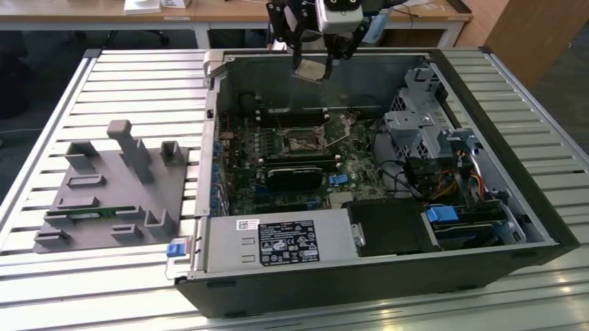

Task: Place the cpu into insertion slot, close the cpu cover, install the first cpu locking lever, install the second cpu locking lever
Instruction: 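Place the cpu into insertion slot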

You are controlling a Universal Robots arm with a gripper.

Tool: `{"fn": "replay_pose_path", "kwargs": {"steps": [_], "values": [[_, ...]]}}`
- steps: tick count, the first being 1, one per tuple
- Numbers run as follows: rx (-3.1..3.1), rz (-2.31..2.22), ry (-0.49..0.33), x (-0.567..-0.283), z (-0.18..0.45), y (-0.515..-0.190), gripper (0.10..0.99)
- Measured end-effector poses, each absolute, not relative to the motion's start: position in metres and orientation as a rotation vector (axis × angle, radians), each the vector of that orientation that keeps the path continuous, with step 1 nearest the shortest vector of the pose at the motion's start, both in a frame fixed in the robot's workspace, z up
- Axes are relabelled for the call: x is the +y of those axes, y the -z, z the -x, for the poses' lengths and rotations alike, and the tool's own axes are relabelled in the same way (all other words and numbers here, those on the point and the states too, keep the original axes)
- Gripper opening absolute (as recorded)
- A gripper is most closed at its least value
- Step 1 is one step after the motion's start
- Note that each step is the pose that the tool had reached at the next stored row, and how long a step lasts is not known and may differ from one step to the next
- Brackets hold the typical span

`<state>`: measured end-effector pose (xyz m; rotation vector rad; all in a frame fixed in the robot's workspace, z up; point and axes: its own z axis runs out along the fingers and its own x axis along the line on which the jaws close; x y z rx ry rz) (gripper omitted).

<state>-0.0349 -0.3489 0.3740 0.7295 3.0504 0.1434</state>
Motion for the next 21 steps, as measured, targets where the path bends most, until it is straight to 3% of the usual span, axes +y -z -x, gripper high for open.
{"fn": "replay_pose_path", "kwargs": {"steps": [21], "values": [[2.971, -0.980, -0.138, -0.3489, 0.0360, -0.3710, 0.541]]}}
